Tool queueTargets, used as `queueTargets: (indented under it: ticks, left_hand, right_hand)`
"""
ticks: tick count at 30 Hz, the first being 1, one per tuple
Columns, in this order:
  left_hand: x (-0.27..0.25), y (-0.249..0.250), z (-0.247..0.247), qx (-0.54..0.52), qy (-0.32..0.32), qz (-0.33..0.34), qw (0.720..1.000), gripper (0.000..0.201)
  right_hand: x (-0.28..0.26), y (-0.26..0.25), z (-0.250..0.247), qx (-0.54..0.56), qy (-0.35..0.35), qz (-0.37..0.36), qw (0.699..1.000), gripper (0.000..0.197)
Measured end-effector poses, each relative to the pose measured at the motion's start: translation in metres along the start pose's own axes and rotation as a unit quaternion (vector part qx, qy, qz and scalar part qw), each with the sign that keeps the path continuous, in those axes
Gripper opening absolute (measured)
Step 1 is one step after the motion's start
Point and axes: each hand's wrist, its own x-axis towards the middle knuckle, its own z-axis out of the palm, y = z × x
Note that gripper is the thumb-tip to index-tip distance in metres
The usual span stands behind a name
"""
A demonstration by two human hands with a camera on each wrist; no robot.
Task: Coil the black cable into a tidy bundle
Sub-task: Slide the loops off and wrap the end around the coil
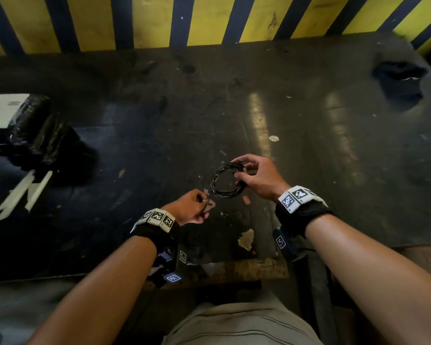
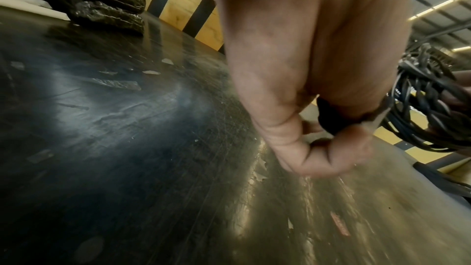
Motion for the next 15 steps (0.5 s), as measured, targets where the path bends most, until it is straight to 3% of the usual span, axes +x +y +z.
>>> queueTargets:
  ticks: [4, 9, 12, 15]
  left_hand:
    - [0.007, -0.006, -0.010, 0.104, 0.063, 0.047, 0.991, 0.042]
    - [0.010, -0.008, -0.014, 0.111, 0.081, 0.025, 0.990, 0.051]
    - [0.009, -0.006, -0.009, 0.070, 0.087, 0.005, 0.994, 0.024]
    - [0.006, -0.005, -0.005, 0.092, 0.075, -0.003, 0.993, 0.020]
  right_hand:
    - [0.001, 0.001, 0.003, -0.004, 0.002, 0.004, 1.000, 0.030]
    - [-0.001, -0.002, 0.002, -0.003, 0.000, 0.008, 1.000, 0.031]
    - [-0.003, -0.001, 0.002, -0.004, 0.006, 0.009, 1.000, 0.031]
    - [-0.006, 0.000, 0.002, -0.010, 0.007, 0.014, 1.000, 0.031]
